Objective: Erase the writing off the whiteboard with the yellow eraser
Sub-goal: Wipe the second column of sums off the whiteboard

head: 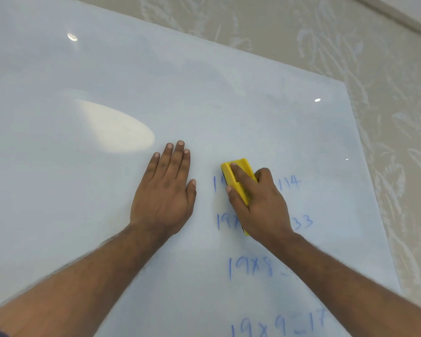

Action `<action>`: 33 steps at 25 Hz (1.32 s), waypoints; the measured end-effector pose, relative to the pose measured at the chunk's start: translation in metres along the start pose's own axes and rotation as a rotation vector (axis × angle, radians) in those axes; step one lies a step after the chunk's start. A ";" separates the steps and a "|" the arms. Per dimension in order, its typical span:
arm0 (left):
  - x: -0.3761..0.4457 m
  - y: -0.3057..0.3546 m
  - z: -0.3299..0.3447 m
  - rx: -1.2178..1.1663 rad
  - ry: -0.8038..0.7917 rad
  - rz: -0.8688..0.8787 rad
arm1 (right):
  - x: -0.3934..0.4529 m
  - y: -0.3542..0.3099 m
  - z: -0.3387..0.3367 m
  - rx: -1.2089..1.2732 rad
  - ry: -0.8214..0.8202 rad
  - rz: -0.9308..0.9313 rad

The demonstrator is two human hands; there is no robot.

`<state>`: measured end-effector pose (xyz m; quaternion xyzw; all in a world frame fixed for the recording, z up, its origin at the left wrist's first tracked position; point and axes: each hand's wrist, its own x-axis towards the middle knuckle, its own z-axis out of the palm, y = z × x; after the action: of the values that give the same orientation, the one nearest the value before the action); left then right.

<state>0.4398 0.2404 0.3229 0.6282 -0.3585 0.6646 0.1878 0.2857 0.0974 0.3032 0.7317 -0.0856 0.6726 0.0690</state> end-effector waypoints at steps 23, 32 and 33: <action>0.001 0.023 -0.007 0.051 -0.042 -0.103 | 0.033 0.055 0.012 -0.015 -0.013 -0.620; 0.000 0.031 0.000 0.044 -0.022 -0.037 | 0.062 0.033 0.019 -0.072 0.110 -0.421; -0.001 0.031 -0.001 0.036 -0.020 -0.038 | 0.060 0.028 0.021 -0.075 0.112 -0.434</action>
<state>0.4176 0.2209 0.3151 0.6447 -0.3363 0.6610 0.1856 0.3045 0.0637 0.3613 0.6913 0.0530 0.6781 0.2438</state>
